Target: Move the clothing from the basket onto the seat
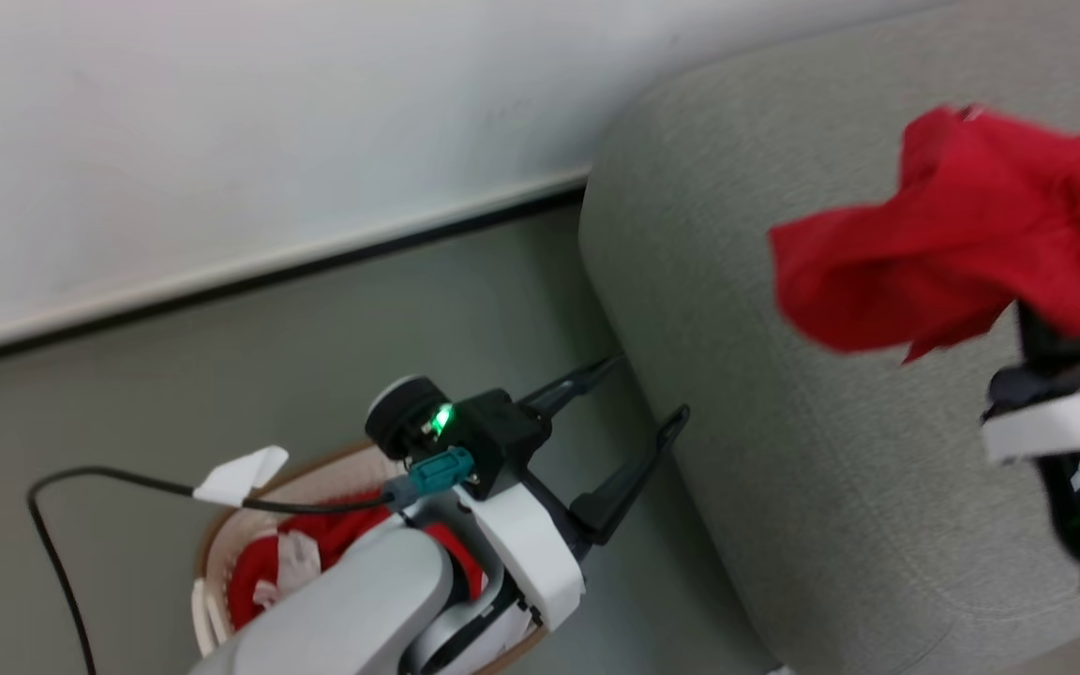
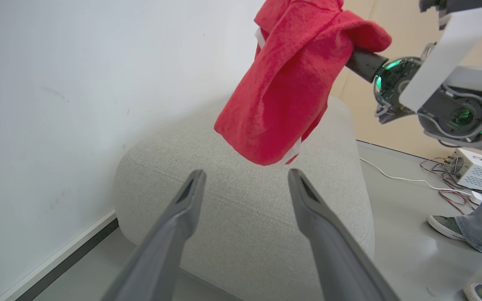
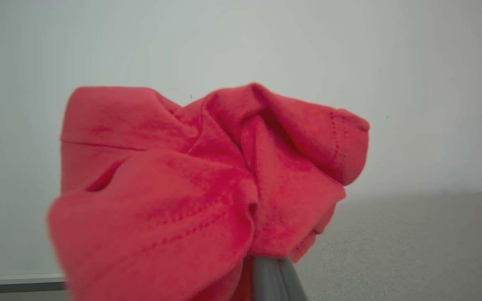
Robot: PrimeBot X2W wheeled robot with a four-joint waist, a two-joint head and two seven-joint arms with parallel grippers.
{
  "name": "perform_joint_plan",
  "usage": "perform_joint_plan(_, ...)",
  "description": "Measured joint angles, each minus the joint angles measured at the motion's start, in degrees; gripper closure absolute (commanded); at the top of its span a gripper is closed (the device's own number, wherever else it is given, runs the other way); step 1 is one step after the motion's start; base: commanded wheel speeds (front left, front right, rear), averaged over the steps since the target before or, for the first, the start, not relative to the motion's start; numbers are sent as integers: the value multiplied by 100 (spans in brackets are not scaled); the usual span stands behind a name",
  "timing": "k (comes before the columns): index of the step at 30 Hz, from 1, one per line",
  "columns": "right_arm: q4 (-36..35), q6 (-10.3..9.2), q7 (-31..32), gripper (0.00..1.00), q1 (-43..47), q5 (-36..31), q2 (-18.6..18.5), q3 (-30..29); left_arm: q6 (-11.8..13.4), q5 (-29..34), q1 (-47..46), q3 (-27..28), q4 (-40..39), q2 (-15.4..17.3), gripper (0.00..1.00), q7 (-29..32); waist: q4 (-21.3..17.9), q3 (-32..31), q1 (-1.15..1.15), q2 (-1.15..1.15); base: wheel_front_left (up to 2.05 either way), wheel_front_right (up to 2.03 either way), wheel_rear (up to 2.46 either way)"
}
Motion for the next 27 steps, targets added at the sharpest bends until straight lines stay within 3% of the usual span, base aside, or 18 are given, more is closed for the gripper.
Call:
perform_joint_plan(10,545,0,1,100,-1470,92,-249,-970,-53,319,-599,16,-732,403,0,390,410,1301,1,0,0,0,0)
perform_joint_plan(20,1642,0,0,100,-2258,-86,-966,-2117,-135,511,-991,-12,-980,370,0,346,901,2242,1,0,0,0,0)
perform_joint_plan(27,2739,0,213,100,-2708,-140,-1449,-2180,-120,554,-1096,12,-1005,370,0,288,1220,2611,0,0,0,0,0)
